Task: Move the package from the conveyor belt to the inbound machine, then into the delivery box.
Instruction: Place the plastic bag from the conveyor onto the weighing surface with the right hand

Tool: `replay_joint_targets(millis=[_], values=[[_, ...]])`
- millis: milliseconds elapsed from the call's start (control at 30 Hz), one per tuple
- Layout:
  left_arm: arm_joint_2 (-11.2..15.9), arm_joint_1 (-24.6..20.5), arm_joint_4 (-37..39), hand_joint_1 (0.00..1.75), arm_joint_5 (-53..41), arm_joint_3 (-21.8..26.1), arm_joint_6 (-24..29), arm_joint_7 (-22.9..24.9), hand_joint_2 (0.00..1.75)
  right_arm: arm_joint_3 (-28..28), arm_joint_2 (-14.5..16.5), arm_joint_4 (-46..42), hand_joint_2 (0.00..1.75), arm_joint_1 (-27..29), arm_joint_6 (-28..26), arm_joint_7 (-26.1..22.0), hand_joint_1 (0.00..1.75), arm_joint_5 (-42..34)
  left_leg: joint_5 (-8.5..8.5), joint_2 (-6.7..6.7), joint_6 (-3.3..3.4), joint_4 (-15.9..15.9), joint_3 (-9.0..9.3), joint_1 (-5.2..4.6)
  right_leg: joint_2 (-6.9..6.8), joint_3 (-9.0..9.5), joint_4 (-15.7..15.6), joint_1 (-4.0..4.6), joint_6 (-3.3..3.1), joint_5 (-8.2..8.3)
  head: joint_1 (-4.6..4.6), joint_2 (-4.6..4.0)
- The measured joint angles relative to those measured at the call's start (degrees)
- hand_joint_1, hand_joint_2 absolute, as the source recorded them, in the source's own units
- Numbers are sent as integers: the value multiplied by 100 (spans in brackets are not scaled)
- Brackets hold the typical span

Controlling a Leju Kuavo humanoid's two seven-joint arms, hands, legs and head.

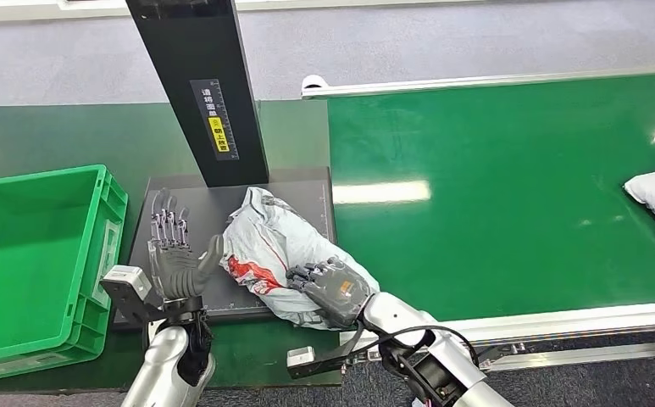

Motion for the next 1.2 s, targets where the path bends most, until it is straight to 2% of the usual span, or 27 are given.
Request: replay_joint_targets(millis=[367,500,533,633,667,867,1200], values=[[1,-73,111,0,25,-37,-9,0,175,430,1,338,175,-410,189,80,175,101,0,5,-3,-2,63,1,11,57,-1,2,-3,2,0,0],[-2,-119,134,0,66,-109,11,0,175,626,-24,386,175,-566,-182,169,175,287,3,5,0,-1,64,1,11,61,0,1,-2,6,0,0],[-5,-132,141,0,68,-125,21,0,175,668,-31,398,175,-608,-332,206,141,317,4,5,0,-1,63,0,11,61,0,1,-1,8,1,0],[-20,-167,169,0,73,-164,54,0,175,734,-49,440,175,-773,-749,334,10,271,7,4,-1,0,57,0,11,56,0,1,1,12,1,0],[-24,-175,175,0,73,-180,66,0,175,740,-52,459,175,-840,-838,354,0,202,7,4,-1,0,55,0,11,54,1,1,1,13,0,0],[-33,-199,212,0,87,-294,55,0,175,559,-59,613,175,-1080,-939,-43,0,-526,6,1,-2,0,40,1,10,40,1,1,2,13,0,0],[-35,-200,214,0,93,-344,52,0,175,423,-64,732,175,-1082,-995,-128,0,-584,5,2,-2,0,19,1,10,20,1,1,2,13,-1,0]])
